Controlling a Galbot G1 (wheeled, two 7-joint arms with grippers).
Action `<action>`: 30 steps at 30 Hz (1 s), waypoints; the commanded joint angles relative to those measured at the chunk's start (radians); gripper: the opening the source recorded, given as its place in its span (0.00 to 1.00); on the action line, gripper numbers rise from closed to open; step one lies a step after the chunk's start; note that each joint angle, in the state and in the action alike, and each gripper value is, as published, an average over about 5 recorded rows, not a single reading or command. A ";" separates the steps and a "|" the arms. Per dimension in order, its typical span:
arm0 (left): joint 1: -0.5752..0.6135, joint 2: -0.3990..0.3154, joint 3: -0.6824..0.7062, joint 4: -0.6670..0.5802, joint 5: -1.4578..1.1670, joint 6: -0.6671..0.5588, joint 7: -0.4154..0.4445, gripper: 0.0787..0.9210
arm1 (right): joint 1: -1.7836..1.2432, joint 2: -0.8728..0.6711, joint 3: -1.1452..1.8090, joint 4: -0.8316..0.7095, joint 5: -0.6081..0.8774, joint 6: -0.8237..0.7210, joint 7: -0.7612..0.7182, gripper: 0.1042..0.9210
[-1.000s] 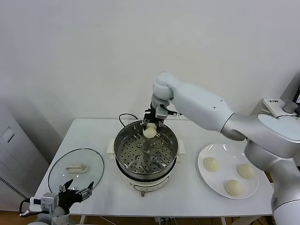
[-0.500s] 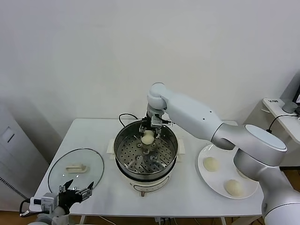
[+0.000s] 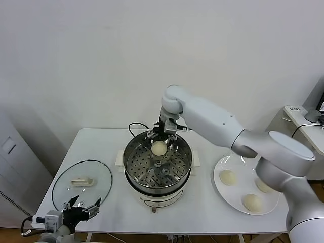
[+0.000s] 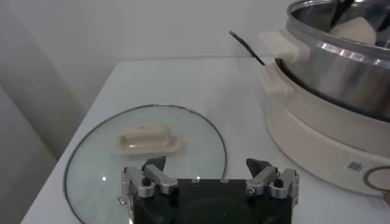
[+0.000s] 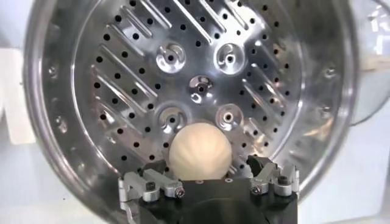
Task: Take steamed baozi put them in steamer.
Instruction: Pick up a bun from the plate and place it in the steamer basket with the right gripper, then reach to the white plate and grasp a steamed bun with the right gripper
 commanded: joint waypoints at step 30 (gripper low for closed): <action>-0.025 -0.017 0.008 -0.006 0.016 0.018 -0.020 0.88 | -0.116 -0.579 -0.160 0.001 0.484 -0.763 -0.014 0.88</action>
